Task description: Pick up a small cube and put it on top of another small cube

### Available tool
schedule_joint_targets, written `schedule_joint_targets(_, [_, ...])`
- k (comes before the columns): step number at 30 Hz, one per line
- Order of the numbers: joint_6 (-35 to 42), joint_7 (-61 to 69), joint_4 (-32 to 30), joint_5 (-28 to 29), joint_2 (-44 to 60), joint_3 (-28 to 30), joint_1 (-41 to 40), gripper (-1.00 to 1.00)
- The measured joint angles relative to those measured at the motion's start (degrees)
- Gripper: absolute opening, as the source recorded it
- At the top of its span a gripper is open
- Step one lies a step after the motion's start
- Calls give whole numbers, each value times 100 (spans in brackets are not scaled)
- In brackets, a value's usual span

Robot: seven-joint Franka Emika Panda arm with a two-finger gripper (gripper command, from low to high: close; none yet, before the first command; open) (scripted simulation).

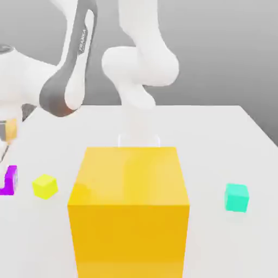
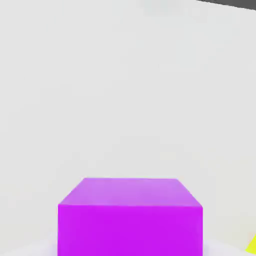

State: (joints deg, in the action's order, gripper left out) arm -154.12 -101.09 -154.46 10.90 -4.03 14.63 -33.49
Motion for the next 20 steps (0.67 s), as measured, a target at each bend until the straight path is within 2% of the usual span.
schedule_joint_targets(5, [-13,-692,-959,-273,-653,272,-405,-100])
schedule_joint_targets(8, [-516,-560,-1040,-592,-191,350,-340,-100])
schedule_joint_targets(11, [-1102,-162,-1028,-1180,434,258,-259,-100])
schedule_joint_targets(12, [-1271,-6,-1020,-1403,622,170,-288,100])
schedule_joint_targets(18, [-1351,75,-1015,-1519,715,133,-308,100])
schedule_joint_targets(20, [-1169,-109,-1026,-1256,516,182,-365,100])
